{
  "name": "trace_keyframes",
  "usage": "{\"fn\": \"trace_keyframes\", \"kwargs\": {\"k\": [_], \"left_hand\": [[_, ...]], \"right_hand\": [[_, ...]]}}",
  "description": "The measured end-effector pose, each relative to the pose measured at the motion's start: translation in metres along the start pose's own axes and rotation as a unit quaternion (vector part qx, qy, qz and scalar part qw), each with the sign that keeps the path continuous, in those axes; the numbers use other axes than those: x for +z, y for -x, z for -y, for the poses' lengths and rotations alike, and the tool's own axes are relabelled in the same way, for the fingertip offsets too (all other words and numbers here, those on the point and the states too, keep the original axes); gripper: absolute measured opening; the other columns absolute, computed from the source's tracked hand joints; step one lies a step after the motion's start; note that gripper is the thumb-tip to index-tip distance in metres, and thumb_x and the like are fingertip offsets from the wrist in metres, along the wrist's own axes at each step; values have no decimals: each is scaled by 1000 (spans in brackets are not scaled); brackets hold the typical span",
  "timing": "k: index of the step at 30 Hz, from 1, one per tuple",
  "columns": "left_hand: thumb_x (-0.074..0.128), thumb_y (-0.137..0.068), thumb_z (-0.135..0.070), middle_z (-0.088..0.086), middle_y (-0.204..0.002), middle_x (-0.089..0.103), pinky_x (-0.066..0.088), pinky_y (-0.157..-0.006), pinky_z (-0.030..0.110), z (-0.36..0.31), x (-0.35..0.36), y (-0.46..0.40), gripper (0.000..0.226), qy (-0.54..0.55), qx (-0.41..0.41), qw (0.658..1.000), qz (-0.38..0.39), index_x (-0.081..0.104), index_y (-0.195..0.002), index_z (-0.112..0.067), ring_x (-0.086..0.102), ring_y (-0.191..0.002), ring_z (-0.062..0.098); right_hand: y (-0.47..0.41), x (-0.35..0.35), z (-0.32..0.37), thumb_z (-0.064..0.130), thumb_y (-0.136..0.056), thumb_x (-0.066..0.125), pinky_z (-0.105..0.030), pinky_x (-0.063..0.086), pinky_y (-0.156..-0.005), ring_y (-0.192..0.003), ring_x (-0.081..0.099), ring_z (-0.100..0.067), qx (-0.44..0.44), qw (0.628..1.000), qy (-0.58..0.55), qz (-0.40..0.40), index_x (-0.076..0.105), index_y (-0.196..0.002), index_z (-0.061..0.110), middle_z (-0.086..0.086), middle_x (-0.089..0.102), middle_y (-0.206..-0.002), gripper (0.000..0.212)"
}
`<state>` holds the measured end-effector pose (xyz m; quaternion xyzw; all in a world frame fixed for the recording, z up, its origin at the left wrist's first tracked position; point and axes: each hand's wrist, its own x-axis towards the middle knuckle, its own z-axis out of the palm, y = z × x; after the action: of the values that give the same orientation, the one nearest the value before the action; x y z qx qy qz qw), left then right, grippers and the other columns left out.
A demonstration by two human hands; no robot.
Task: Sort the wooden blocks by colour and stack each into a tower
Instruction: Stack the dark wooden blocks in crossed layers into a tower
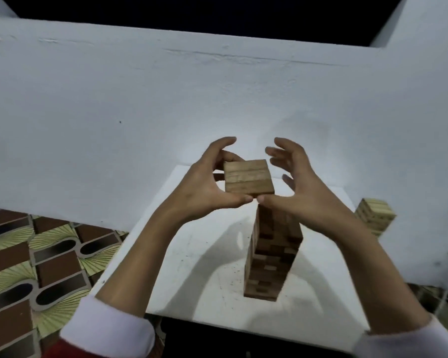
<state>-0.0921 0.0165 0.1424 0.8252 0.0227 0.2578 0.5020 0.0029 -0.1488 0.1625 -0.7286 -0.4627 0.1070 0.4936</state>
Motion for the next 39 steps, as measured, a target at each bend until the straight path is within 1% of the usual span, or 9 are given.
{"fn": "trace_keyframes", "kwargs": {"k": [4,7,11,19,22,27,31,36,39], "left_hand": [[81,-56,-27,-12,-111,59,40,-101,20,-1,31,-5,96,-30,-4,997,65,32,-138,-29,55,-108,1],[82,-57,-30,-14,-111,58,36,-97,10,2,46,-4,96,-54,-12,994,97,30,-139,-33,51,-112,-3],[84,-65,-19,-19,-111,56,34,-84,-1,6,55,-3,96,-80,-22,990,112,27,-141,-33,46,-109,-11],[83,-67,-22,-22,-115,53,35,-86,0,16,61,-2,103,-95,-47,987,121,17,-145,-38,42,-108,-17],[83,-67,-25,-22,-118,52,33,-88,0,20,61,-2,105,-96,-55,985,131,13,-145,-39,40,-112,-17],[83,-68,-26,-25,-120,48,33,-88,-1,23,61,1,107,-92,-62,983,145,10,-146,-38,36,-113,-22],[82,-69,-24,-22,-119,48,32,-90,0,26,63,0,106,-87,-61,984,141,11,-147,-36,38,-115,-18],[84,-67,-22,-16,-119,51,34,-99,13,31,63,-3,107,-58,-74,985,147,13,-146,-37,43,-118,-6],[85,-67,-20,-14,-120,51,32,-97,9,33,63,-4,107,-45,-84,986,139,14,-146,-36,44,-120,-4]], "right_hand": [[17,-30,-25,10,-72,77,-26,26,-107,-119,43,9,25,998,39,41,29,-135,34,19,53,-120,83],[28,-38,-44,13,-72,79,-19,26,-104,-120,41,10,38,997,53,42,32,-134,35,22,53,-117,80],[36,-39,-61,17,-74,78,-13,29,-94,-124,40,6,42,997,58,38,32,-133,40,22,51,-122,79],[37,-36,-76,19,-76,75,-7,26,-94,-121,35,14,46,995,75,43,27,-129,49,23,47,-125,78],[37,-36,-80,21,-77,76,-7,25,-96,-124,35,11,48,995,72,53,25,-132,46,21,47,-126,79],[36,-33,-83,25,-72,78,5,23,-92,-121,33,17,54,994,67,60,21,-136,40,22,45,-125,87],[37,-31,-83,25,-71,79,5,24,-91,-118,34,19,53,996,57,53,22,-137,37,20,47,-123,89],[36,-29,-86,22,-71,80,1,27,-93,-118,38,14,52,996,49,46,24,-137,37,16,49,-121,88],[36,-29,-86,23,-71,80,2,27,-93,-117,39,13,59,996,46,44,24,-136,39,15,49,-121,87]]}}
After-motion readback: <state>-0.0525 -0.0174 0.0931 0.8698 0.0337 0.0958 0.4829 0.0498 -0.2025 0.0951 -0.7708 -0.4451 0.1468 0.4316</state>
